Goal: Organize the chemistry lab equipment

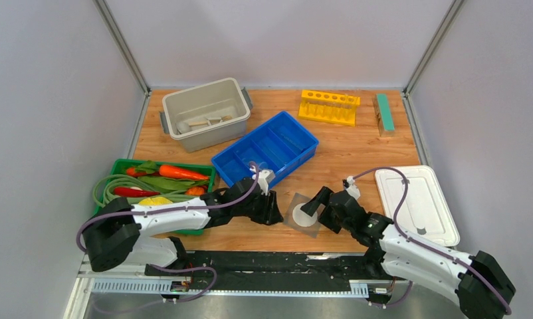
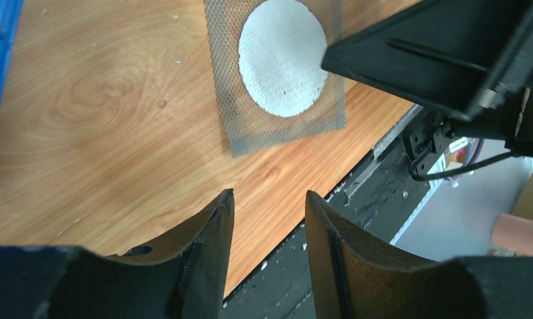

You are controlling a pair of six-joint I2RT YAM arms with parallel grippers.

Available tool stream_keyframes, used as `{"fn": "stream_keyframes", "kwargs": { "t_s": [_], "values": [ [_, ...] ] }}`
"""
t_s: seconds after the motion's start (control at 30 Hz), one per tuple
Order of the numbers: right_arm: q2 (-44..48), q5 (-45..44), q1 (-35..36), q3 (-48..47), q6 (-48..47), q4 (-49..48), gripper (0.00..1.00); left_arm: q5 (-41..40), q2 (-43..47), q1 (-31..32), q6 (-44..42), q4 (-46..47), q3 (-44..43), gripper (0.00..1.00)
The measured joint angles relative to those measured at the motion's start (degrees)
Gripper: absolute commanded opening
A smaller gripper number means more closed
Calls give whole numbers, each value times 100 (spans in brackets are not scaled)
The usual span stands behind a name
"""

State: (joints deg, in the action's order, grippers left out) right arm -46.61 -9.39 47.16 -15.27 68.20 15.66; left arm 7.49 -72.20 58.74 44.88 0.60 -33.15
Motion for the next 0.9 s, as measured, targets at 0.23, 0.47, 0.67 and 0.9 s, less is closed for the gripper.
{"fn": "stream_keyframes", "kwargs": {
  "t_s": [0.23, 0.47, 0.67, 0.9],
  "values": [
    [1012, 24, 2, 372, 595, 136, 91, -111, -841, 260, 328, 391, 2, 51],
    [1362, -57, 2, 442, 765, 291, 92, -402, -1088, 424, 422, 391, -7, 51],
    [1360, -61, 2, 627, 863, 240, 92, -483, -1366, 428, 586, 678, -87, 51],
    [1325, -144, 0, 636, 892, 199, 92, -387, -1631, 417, 765, 1139, -118, 46]
  ]
}}
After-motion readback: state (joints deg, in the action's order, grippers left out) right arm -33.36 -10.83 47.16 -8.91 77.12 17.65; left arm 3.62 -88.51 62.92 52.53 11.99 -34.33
